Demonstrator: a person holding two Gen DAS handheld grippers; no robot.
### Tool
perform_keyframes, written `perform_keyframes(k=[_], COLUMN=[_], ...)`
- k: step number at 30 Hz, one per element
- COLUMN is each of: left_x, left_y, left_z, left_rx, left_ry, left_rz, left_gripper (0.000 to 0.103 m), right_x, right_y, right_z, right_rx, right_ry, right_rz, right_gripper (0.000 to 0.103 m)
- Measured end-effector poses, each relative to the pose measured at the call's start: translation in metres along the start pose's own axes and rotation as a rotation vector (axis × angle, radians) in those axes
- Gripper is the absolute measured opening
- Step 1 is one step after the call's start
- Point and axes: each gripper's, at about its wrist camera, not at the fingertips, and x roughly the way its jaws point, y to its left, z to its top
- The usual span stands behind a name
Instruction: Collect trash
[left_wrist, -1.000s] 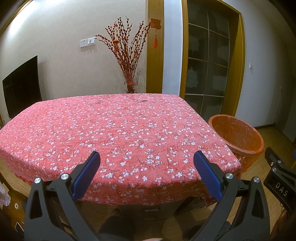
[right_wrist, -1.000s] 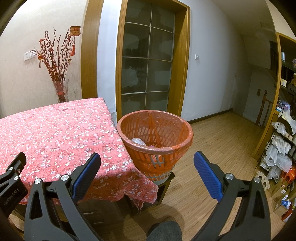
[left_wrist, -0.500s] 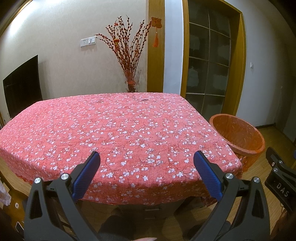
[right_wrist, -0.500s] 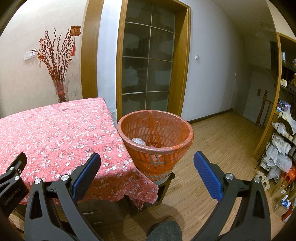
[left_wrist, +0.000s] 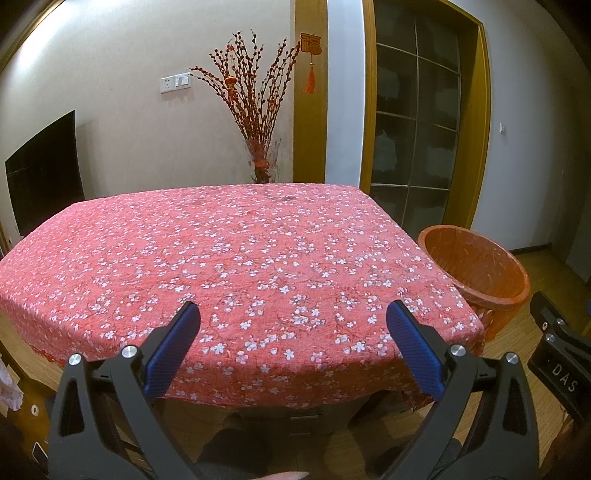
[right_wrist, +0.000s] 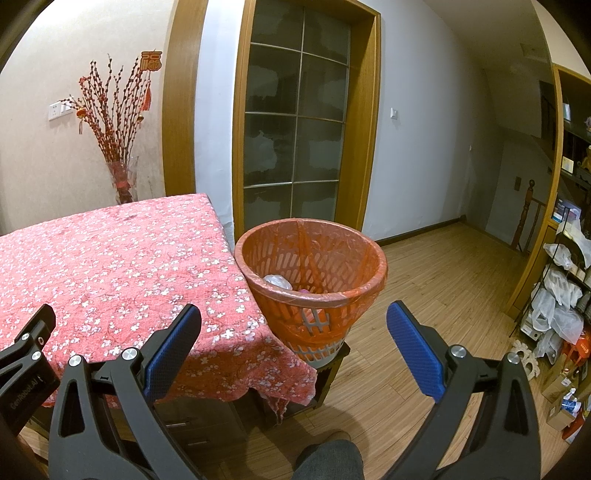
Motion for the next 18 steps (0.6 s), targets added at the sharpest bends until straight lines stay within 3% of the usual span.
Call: perform_keyframes(k=[18], left_x=[0.0041], left_y=[0.0024], left_z=[-0.0004], left_rx=[0.008], left_ry=[0.008], left_rz=[-0.003], left_gripper=[0.099], right_x=[-0.0021], right_y=[0.0018], right_z=[-0.0026], right_rx=[0.000], right_ry=[0.002], right_rz=[0.000], right_gripper=[0.100])
